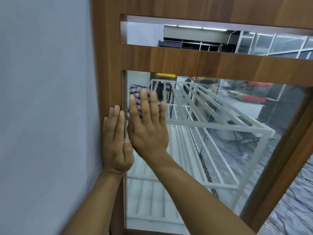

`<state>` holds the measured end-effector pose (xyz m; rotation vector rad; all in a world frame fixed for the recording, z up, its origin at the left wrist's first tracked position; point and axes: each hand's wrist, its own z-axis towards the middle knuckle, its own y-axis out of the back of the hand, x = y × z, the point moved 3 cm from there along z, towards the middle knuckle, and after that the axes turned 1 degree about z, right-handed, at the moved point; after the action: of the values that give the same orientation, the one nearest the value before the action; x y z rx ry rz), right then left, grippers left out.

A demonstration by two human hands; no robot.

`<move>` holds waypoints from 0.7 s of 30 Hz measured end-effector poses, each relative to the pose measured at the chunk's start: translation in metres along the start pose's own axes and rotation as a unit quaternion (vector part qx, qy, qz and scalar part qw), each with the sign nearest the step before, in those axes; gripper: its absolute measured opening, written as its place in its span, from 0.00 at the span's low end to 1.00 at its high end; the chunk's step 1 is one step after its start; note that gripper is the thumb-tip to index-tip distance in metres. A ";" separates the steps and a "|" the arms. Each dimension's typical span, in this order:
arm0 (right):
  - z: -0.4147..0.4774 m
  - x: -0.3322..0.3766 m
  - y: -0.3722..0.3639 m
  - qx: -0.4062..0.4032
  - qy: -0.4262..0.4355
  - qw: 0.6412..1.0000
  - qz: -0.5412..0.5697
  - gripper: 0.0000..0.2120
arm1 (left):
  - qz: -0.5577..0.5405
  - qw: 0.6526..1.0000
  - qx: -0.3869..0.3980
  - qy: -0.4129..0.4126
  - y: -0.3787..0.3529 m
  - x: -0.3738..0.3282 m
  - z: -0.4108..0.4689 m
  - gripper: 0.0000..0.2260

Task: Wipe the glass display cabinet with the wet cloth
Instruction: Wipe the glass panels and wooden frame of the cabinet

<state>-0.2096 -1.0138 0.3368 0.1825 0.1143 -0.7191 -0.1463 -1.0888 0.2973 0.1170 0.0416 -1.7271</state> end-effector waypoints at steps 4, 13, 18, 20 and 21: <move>-0.030 -0.007 0.001 0.034 0.045 0.998 -0.002 0.26 | 0.016 1.000 -0.001 0.007 0.000 0.002 -0.001 0.26; -0.066 -0.105 0.046 0.016 -0.006 0.999 -0.045 0.27 | 0.100 0.987 0.103 -0.067 -0.031 -0.043 -0.020 0.27; -0.084 -0.175 0.078 0.004 -0.058 0.996 -0.061 0.27 | 0.102 0.985 0.102 -0.091 -0.033 -0.045 -0.022 0.27; -0.093 -0.204 0.092 -0.011 -0.077 0.995 -0.064 0.27 | 0.104 0.984 0.105 -0.100 -0.035 -0.044 -0.022 0.27; -0.097 -0.219 0.099 -0.017 -0.084 0.994 -0.065 0.28 | 0.107 0.983 0.108 -0.100 -0.035 -0.042 -0.022 0.27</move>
<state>-0.3116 -0.7804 0.2913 0.0826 -0.0218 -0.8585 -0.1734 -1.0398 0.2785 0.1029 -0.2967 -1.5170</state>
